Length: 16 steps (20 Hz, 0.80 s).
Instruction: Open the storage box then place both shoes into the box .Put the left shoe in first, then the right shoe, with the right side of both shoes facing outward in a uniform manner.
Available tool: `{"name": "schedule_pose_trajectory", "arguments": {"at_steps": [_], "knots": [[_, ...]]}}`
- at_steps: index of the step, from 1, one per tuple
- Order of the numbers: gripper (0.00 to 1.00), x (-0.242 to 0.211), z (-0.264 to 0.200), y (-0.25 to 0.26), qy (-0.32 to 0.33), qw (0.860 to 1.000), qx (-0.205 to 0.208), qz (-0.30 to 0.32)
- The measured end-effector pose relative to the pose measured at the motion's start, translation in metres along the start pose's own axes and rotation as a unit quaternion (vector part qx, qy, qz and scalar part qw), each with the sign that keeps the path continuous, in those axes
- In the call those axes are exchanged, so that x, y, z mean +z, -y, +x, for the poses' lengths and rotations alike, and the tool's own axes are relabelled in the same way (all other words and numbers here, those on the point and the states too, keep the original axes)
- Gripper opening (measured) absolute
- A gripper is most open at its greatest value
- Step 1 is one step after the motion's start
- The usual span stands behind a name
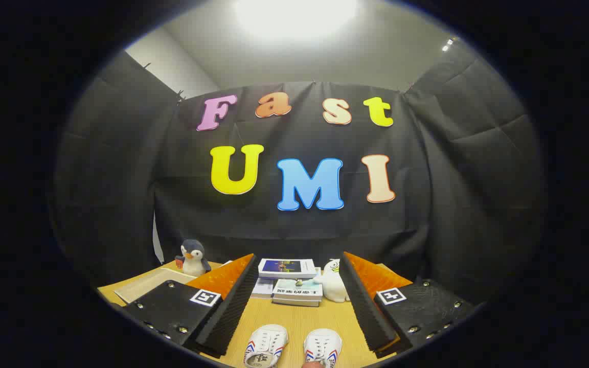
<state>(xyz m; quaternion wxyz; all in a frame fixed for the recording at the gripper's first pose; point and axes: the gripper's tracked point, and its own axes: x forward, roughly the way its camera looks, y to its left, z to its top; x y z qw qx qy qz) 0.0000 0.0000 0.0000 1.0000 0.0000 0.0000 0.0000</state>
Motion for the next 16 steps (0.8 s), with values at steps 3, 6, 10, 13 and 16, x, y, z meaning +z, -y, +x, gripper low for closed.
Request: {"name": "schedule_pose_trajectory", "arguments": {"at_steps": [3, 6, 10, 13, 16], "knots": [[0.95, -0.001, -0.003, -0.011, 0.001, 1.0, 0.014, -0.008], [0.95, 0.003, -0.005, -0.015, 0.006, 1.0, 0.018, -0.007], [0.95, 0.004, -0.008, -0.019, 0.01, 1.0, 0.023, -0.007], [0.95, 0.003, -0.008, -0.021, 0.01, 1.0, 0.025, 0.002], [0.95, -0.001, -0.007, -0.024, 0.008, 1.0, 0.027, 0.013]]}}
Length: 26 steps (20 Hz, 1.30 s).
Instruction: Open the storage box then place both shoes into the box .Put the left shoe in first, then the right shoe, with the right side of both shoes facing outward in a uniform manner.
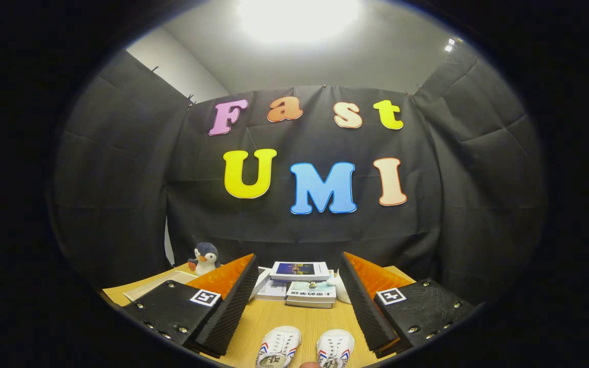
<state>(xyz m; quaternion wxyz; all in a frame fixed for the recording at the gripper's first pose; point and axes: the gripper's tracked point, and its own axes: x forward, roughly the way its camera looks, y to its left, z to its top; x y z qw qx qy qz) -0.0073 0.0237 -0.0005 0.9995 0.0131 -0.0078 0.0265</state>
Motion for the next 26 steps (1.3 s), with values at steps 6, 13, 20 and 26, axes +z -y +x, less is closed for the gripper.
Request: {"name": "schedule_pose_trajectory", "arguments": {"at_steps": [6, 13, 20, 26], "knots": [[0.95, -0.015, 0.001, -0.019, -0.027, 0.999, 0.026, 0.037], [0.95, -0.036, 0.001, -0.046, -0.061, 0.994, 0.06, 0.069], [0.96, -0.081, 0.0, -0.069, -0.132, 0.978, 0.08, 0.138], [0.98, -0.119, -0.004, -0.094, -0.195, 0.953, 0.101, 0.211]]}}
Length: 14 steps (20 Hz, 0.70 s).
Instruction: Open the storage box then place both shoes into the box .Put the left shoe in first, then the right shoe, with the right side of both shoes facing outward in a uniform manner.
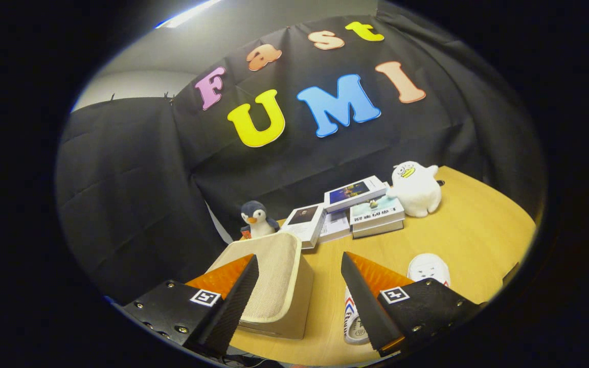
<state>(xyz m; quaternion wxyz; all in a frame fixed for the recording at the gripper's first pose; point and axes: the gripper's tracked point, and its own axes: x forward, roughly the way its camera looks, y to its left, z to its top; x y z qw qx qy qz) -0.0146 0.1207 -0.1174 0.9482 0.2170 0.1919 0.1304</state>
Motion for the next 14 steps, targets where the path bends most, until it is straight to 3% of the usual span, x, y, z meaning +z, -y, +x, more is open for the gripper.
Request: {"name": "schedule_pose_trajectory", "arguments": {"at_steps": [7, 14], "knots": [[0.98, -0.035, 0.018, -0.008, -0.059, 0.994, 0.027, 0.086], [0.98, -0.066, 0.027, -0.015, -0.118, 0.976, 0.051, 0.174]]}}
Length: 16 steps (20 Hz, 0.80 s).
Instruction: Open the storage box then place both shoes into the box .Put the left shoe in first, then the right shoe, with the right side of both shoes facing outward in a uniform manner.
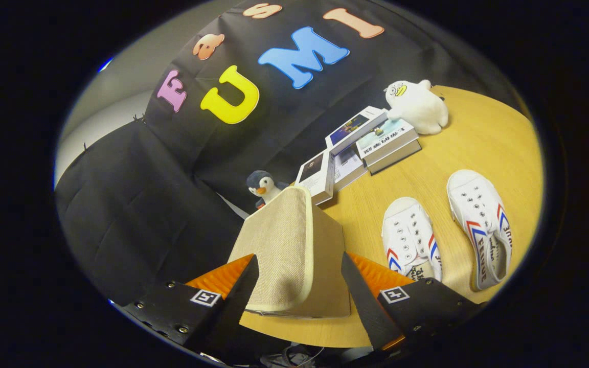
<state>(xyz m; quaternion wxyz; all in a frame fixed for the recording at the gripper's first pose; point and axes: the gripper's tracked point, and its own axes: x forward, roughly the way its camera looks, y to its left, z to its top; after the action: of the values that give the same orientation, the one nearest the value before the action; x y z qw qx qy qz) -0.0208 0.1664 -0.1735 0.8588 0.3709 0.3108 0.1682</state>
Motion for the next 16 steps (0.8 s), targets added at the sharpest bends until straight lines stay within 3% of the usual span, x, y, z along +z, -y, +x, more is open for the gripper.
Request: {"name": "schedule_pose_trajectory", "arguments": {"at_steps": [9, 11, 14, 15, 16], "knots": [[0.95, -0.028, 0.008, -0.013, -0.06, 0.992, 0.042, 0.107], [0.84, -0.029, 0.009, -0.015, -0.063, 0.989, 0.048, 0.126], [0.82, -0.029, 0.008, -0.016, -0.074, 0.986, 0.051, 0.14], [0.7, -0.033, 0.014, -0.011, -0.076, 0.987, 0.042, 0.139], [0.5, -0.033, 0.014, -0.008, -0.079, 0.986, 0.039, 0.142]]}}
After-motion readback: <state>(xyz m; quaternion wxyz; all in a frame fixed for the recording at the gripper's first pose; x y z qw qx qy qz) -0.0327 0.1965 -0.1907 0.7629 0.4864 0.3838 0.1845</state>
